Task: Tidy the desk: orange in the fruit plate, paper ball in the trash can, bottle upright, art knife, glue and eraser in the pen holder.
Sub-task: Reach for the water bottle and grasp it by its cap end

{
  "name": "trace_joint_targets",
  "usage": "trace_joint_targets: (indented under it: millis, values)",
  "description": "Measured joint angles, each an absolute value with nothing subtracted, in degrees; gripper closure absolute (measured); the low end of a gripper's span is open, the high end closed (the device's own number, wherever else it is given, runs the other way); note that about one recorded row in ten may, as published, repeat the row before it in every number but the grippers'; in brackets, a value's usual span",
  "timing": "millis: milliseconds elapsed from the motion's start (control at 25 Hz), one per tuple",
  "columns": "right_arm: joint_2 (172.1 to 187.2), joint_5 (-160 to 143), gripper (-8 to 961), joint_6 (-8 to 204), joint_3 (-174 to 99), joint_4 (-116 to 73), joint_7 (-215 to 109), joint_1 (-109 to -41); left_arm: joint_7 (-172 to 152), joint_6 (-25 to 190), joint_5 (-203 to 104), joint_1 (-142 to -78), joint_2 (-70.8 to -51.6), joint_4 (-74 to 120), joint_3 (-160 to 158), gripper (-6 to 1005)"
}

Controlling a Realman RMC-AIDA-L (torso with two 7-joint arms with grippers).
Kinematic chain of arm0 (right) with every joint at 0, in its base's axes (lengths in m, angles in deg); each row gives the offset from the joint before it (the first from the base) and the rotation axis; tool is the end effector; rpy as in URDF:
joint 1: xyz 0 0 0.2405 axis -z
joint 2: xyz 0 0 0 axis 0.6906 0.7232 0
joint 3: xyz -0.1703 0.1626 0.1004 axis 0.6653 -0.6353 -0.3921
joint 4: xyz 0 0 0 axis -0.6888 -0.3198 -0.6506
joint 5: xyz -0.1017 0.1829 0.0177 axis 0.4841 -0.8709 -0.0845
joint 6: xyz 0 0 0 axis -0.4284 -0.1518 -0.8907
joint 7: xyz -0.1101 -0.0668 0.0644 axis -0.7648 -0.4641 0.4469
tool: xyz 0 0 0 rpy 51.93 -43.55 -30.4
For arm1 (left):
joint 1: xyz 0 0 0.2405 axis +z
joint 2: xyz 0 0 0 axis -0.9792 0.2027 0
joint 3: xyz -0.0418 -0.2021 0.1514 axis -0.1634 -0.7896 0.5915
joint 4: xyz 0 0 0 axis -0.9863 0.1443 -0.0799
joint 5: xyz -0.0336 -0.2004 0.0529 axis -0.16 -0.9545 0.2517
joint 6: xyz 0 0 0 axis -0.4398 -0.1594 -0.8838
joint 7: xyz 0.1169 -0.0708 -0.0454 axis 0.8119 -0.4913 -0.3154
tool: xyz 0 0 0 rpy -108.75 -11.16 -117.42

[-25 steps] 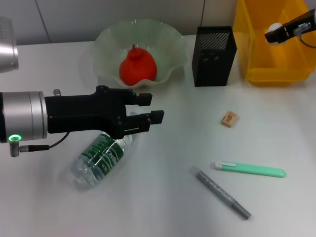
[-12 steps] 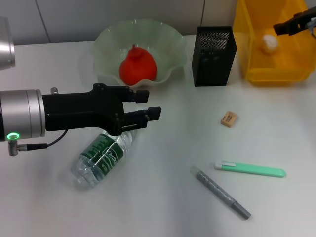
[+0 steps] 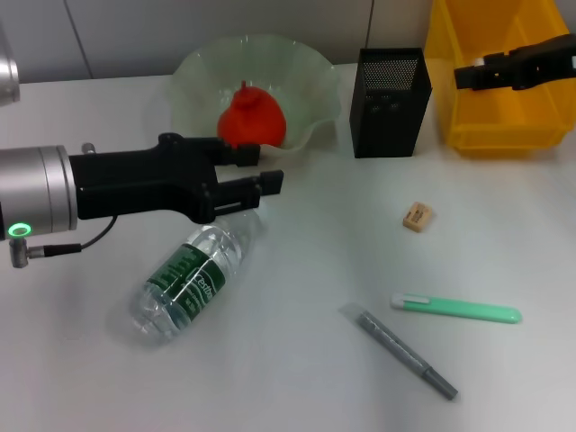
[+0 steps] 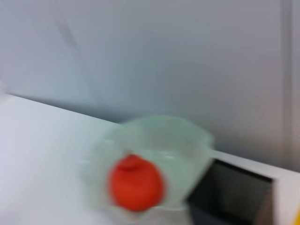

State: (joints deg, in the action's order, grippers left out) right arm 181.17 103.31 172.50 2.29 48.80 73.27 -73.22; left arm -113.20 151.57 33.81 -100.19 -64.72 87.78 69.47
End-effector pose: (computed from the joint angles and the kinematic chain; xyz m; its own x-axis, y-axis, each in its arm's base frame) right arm 0.2258 0.3828 0.1188 0.7028 -0.5743 -0.4197 -0.7114 -0.5702 -0.4109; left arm -0.1720 0.3339 -0.0036 0.8148 0.3113 0.4891 0.4099 -0.9059 -0.1062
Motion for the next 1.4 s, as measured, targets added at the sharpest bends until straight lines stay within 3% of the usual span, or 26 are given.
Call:
trace_joint_targets:
  millis: [200,360,560,920,1400]
  values:
    - [179.62,95.7,376,182.9,-5.1,44.6,62.2,-69.6,-112.5,148.5,33.8,-100.2,-64.74,87.9,69.5,494]
    - [177.45,95.3,378,190.2,-11.2,36.3,55.0,-68.6,-110.3,144.6,33.9,-100.4,-64.8,88.4,69.9,494]
    - [176.59,95.3,379,194.5,-13.5,31.1,48.0,-67.9,-109.0,140.7,35.0,-100.9,-64.8,88.6,71.6,492]
    - [176.54,97.9,380,197.3,-13.0,29.7,43.4,-67.5,-109.0,128.9,42.5,-101.1,-64.92,89.4,80.2,483]
    - [177.16,103.5,381,191.0,-12.8,26.8,41.0,-67.9,-129.3,127.1,65.0,-106.5,-65.02,92.9,87.2,387]
